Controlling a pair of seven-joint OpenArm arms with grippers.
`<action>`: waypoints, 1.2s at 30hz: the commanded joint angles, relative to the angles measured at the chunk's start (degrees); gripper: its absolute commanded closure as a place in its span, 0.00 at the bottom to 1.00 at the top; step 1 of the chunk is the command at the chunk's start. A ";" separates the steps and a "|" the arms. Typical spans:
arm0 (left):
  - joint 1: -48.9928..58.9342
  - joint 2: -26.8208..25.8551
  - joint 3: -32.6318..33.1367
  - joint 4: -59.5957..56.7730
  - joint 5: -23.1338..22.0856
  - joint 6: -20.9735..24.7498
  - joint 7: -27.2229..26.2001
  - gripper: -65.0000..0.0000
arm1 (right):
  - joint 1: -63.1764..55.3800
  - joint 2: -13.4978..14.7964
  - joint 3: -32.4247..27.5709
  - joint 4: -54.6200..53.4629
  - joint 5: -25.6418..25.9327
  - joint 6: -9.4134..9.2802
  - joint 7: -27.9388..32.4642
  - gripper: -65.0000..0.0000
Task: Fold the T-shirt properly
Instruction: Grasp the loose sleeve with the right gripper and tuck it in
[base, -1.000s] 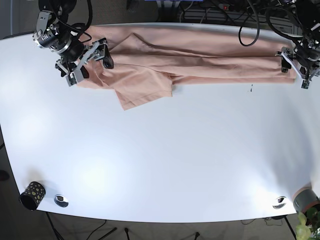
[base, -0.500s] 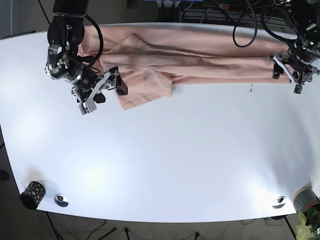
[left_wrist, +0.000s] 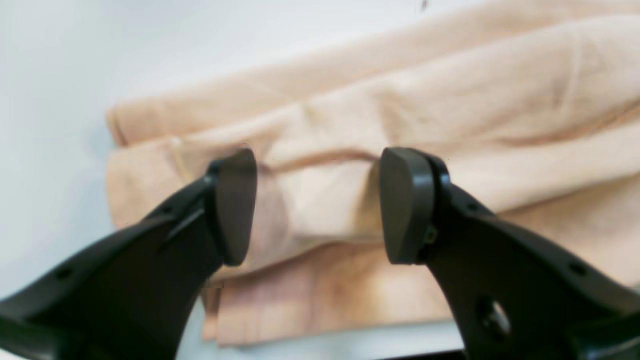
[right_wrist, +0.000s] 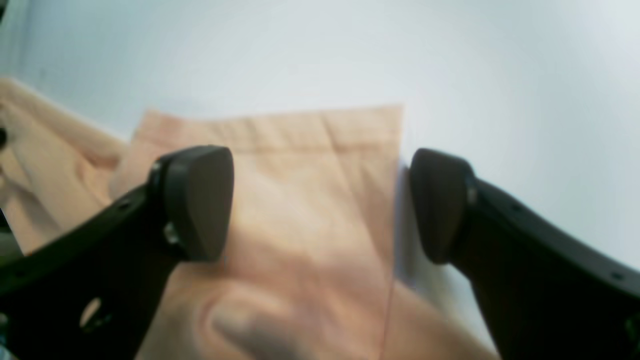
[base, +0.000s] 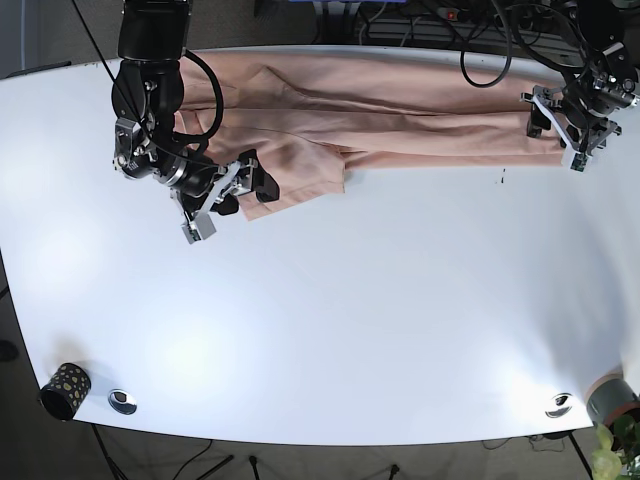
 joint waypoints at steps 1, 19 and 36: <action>-0.15 -1.03 -0.37 -0.20 -0.29 0.10 -0.78 0.46 | 0.99 -0.11 0.00 -0.40 -0.35 -0.36 -0.54 0.20; -3.23 -2.17 -0.29 -5.47 -0.20 0.10 -1.05 0.46 | 1.60 -1.43 -3.08 5.76 -0.09 -0.36 -0.89 1.00; -3.84 -2.17 -0.20 -5.65 0.59 0.10 -1.05 0.46 | -16.25 -0.55 -1.76 30.55 0.00 -0.27 -3.26 1.00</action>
